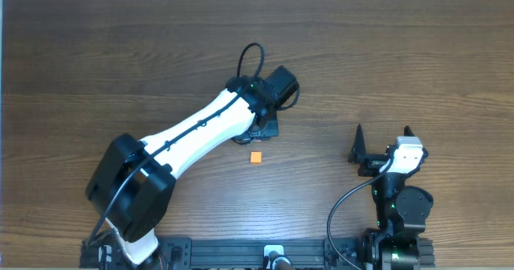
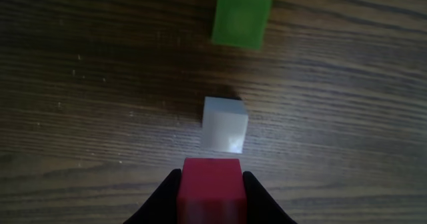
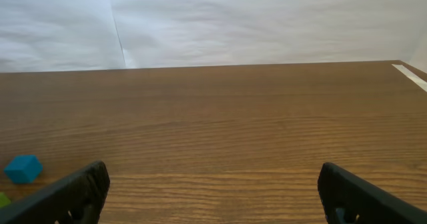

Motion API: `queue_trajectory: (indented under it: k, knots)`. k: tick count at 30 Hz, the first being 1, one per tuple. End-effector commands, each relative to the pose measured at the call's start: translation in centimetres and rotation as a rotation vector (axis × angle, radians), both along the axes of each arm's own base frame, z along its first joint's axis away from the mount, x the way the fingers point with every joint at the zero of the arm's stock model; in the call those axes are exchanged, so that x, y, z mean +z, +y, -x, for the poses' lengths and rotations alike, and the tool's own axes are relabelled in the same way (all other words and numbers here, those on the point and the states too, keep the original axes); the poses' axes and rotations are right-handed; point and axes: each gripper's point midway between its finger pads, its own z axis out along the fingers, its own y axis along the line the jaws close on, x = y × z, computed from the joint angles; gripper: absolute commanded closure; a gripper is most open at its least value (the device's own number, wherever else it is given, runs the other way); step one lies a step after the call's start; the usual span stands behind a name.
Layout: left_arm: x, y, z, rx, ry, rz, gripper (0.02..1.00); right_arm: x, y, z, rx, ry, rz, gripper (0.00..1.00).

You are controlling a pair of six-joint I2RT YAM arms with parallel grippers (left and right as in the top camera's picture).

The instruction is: Stack Cubes

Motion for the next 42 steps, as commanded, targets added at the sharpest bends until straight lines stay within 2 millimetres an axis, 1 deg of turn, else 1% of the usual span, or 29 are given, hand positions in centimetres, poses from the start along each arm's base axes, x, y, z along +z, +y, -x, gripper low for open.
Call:
queue_trajectory:
  k: [1, 10, 17, 31, 42]
  knots:
    - [0.3, -0.1, -0.8, -0.006, -0.016, 0.001, 0.980, -0.1, 0.0, 0.0, 0.000, -0.003, 0.002, 0.007]
    - [-1.0, -0.4, -1.7, 0.007, -0.021, 0.007, 0.980, -0.1, 0.0, 0.0, 0.000, -0.003, 0.002, 0.007]
    - [-1.9, -0.5, -1.5, 0.005, 0.006, 0.002, 0.978, -0.1, 0.0, 0.0, 0.000, -0.003, 0.002, 0.009]
    - [-1.9, -1.0, -2.0, 0.004, -0.016, 0.022, 0.980, -0.1, 0.0, 0.0, 0.000, -0.003, 0.002, 0.007]
    - [-1.9, -1.2, -2.0, -0.053, -0.017, 0.022, 0.978, -0.1, 0.0, 0.0, 0.000, -0.003, 0.002, 0.009]
